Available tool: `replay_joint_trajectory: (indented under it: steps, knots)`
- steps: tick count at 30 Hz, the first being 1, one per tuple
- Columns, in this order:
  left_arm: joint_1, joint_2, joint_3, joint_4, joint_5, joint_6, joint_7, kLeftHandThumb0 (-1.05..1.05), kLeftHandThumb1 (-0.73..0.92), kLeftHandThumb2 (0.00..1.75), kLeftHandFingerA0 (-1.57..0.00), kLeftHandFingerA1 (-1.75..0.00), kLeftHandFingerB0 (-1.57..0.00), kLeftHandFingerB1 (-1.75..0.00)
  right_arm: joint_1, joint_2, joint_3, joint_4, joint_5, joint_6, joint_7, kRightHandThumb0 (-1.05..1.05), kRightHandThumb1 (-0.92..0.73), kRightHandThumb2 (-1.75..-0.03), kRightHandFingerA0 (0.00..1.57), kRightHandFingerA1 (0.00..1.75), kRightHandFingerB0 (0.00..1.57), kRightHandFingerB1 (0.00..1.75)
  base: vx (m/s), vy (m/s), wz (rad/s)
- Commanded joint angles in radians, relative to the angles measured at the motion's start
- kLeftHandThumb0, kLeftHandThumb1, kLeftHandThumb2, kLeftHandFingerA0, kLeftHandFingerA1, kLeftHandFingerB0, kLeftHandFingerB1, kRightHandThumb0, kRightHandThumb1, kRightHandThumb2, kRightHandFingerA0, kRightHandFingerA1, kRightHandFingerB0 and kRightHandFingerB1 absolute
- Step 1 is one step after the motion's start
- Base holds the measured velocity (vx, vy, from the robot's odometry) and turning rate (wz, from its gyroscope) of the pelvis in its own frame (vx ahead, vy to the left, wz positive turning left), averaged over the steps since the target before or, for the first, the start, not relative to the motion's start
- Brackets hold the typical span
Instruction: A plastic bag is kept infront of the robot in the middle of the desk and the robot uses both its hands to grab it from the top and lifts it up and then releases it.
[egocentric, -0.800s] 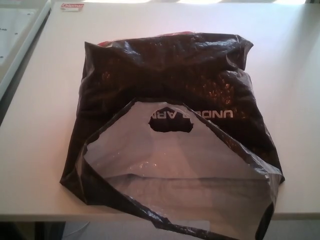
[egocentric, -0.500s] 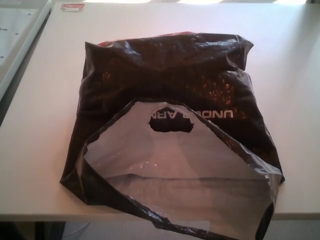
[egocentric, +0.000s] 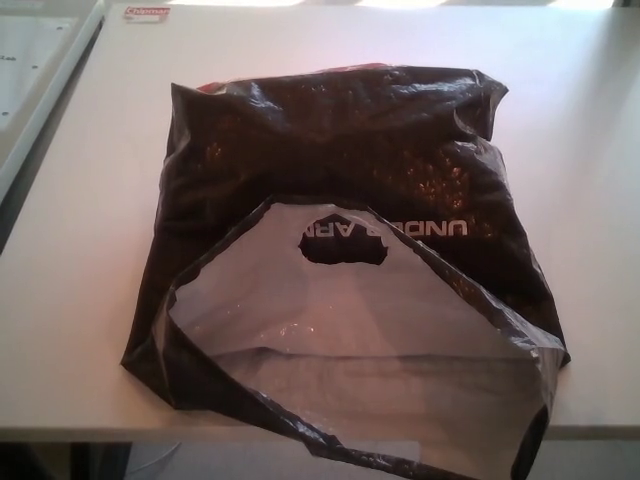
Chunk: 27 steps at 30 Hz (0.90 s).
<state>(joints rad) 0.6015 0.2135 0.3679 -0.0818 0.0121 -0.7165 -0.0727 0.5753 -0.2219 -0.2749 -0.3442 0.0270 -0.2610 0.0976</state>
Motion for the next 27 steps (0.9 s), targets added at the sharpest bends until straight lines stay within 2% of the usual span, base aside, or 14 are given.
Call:
replay_joint_trajectory:
  steps: [1,2,4,5,11,13,14,16,17,20,22,23,24,27]
  knots:
    - [-0.187,0.133,0.098,-0.116,0.032,-0.209,0.000,-0.26,0.20,0.82,-0.10,-0.52,-0.10,-0.51,-0.198,-0.102,-0.138,-0.095,-0.053,0.014,-0.059,-0.68,-0.48,-0.58,0.16,0.31,0.00,0.17,0.00,0.000,0.00]
    - [-0.224,0.140,0.122,-0.101,0.077,-0.223,0.019,-0.58,0.37,0.67,-0.22,-0.39,-0.18,-0.36,-0.230,-0.118,-0.141,-0.083,-0.055,0.012,-0.050,-0.67,-0.42,-0.60,0.14,0.35,0.01,0.14,0.00,0.000,0.00]
    - [-0.251,0.151,0.121,-0.078,0.068,-0.230,0.012,-0.57,0.37,0.67,-0.22,-0.39,-0.18,-0.36,-0.256,-0.124,-0.142,-0.083,-0.056,0.036,-0.042,-0.69,-0.47,-0.57,0.18,0.33,0.00,0.14,0.00,0.000,0.00]
    - [-0.272,0.157,0.129,-0.074,0.080,-0.228,0.013,-0.58,0.37,0.67,-0.21,-0.38,-0.17,-0.36,-0.286,-0.134,-0.139,-0.074,-0.067,0.045,-0.039,-0.64,-0.40,-0.76,0.12,0.42,0.00,0.07,0.00,0.000,0.00]
    - [-0.328,0.229,0.133,-0.046,0.072,-0.209,-0.024,-0.64,0.37,0.70,-0.18,-0.38,-0.14,-0.36,-0.424,-0.241,-0.126,0.038,-0.107,0.035,0.009,-0.71,-0.43,-0.77,0.08,0.34,0.00,0.00,0.00,0.000,0.00]
    - [-0.346,0.276,0.116,-0.016,0.054,-0.162,-0.055,-0.66,0.38,0.73,-0.17,-0.39,-0.08,-0.36,-0.481,-0.303,-0.114,0.058,-0.130,0.113,0.035,-0.72,-0.41,-0.77,0.10,0.39,0.00,0.00,0.00,0.000,0.00]
    - [-0.352,0.290,0.111,-0.004,0.050,-0.145,-0.063,-0.59,0.41,0.54,-0.26,-0.32,-0.12,-0.26,-0.510,-0.324,-0.104,0.075,-0.136,0.129,0.045,-0.71,-0.39,-0.71,0.13,0.45,0.00,0.00,0.00,0.000,0.00]
    - [-0.381,0.317,0.094,0.063,0.043,-0.156,-0.073,-0.61,0.36,0.69,-0.24,-0.41,-0.08,-0.31,-0.570,-0.362,-0.079,0.079,-0.115,0.249,0.085,-0.73,-0.50,-0.56,0.15,0.35,0.00,0.00,0.00,0.000,0.00]
    - [-0.399,0.334,0.080,0.107,0.033,-0.167,-0.085,-0.58,0.36,0.68,-0.24,-0.41,-0.09,-0.31,-0.610,-0.387,-0.062,0.094,-0.100,0.308,0.115,-0.77,-0.45,-0.78,0.12,0.37,0.00,0.00,0.00,0.000,0.00]
    - [-0.407,0.348,0.064,0.155,0.040,-0.153,-0.097,-0.54,0.41,0.55,-0.24,-0.32,-0.09,-0.24,-0.682,-0.423,-0.029,0.139,-0.098,0.367,0.152,-0.79,-0.45,-0.78,0.10,0.36,0.00,0.00,0.00,0.000,0.00]
    - [-0.419,0.362,0.050,0.207,0.044,-0.168,-0.107,-0.58,0.35,0.71,-0.19,-0.42,-0.04,-0.30,-0.726,-0.468,0.007,0.175,-0.137,0.405,0.187,-0.75,-0.42,-0.74,0.11,0.37,0.00,0.00,0.00,0.000,0.00]
    - [-0.426,0.370,0.044,0.232,0.053,-0.176,-0.109,-0.58,0.35,0.72,-0.19,-0.42,-0.04,-0.29,-0.742,-0.480,0.020,0.194,-0.142,0.412,0.195,-0.75,-0.40,-0.74,0.12,0.38,0.00,0.00,0.00,0.000,0.00]
    - [-0.429,0.377,0.037,0.248,0.053,-0.177,-0.115,-0.52,0.38,0.54,-0.25,-0.33,-0.09,-0.24,-0.752,-0.487,0.030,0.213,-0.147,0.403,0.197,-0.75,-0.37,-0.72,0.13,0.40,0.00,0.00,0.00,0.000,0.00]
    - [-0.445,0.405,0.012,0.316,0.068,-0.187,-0.129,-0.53,0.37,0.53,-0.26,-0.34,-0.10,-0.24,-0.784,-0.513,0.076,0.290,-0.189,0.333,0.191,-0.76,-0.40,-0.73,0.13,0.43,0.00,0.00,0.00,0.000,0.00]
